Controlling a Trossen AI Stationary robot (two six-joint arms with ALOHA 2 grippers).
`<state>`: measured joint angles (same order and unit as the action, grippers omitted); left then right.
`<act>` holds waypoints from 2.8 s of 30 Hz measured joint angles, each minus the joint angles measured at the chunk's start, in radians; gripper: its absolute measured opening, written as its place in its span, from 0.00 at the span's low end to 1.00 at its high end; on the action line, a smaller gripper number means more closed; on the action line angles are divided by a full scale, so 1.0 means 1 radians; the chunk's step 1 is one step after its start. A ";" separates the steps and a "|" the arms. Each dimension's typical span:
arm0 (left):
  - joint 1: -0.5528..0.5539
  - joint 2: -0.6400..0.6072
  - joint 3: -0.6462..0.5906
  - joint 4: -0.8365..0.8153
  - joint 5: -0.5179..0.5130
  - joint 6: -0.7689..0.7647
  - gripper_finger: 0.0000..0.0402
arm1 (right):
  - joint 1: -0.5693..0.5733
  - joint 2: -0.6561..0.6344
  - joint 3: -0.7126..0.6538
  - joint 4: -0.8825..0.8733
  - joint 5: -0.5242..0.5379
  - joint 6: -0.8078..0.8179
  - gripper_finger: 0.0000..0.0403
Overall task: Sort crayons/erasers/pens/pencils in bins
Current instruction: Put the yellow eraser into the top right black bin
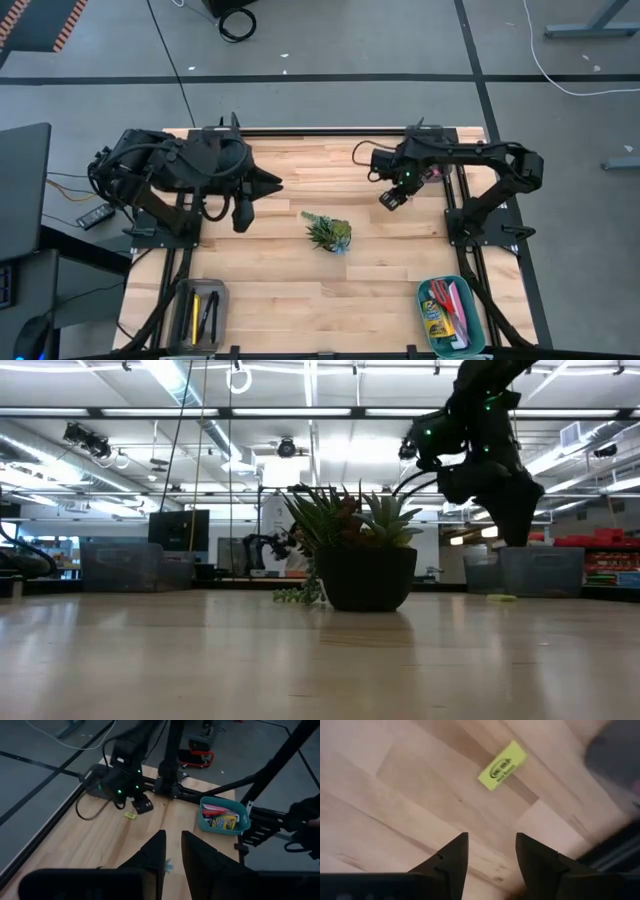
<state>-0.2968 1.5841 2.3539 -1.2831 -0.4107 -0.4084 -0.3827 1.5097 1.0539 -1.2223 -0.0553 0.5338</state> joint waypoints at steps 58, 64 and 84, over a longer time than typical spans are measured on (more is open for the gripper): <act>0.074 0.000 0.000 -0.135 -0.233 -0.288 0.15 | 0.309 -0.019 -0.390 0.534 0.398 -0.615 0.40; 0.073 0.000 0.000 -0.135 -0.233 -0.288 0.16 | 0.309 -0.018 -0.394 0.550 0.422 -0.589 0.40; 0.073 0.000 0.000 -0.134 -0.233 -0.310 0.15 | 0.307 -0.019 -0.442 0.651 0.484 -0.544 0.32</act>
<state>-0.2237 1.5841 2.3539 -1.4174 -0.6434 -0.7182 -0.0753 1.4911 0.6116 -0.5709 0.4282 -0.0105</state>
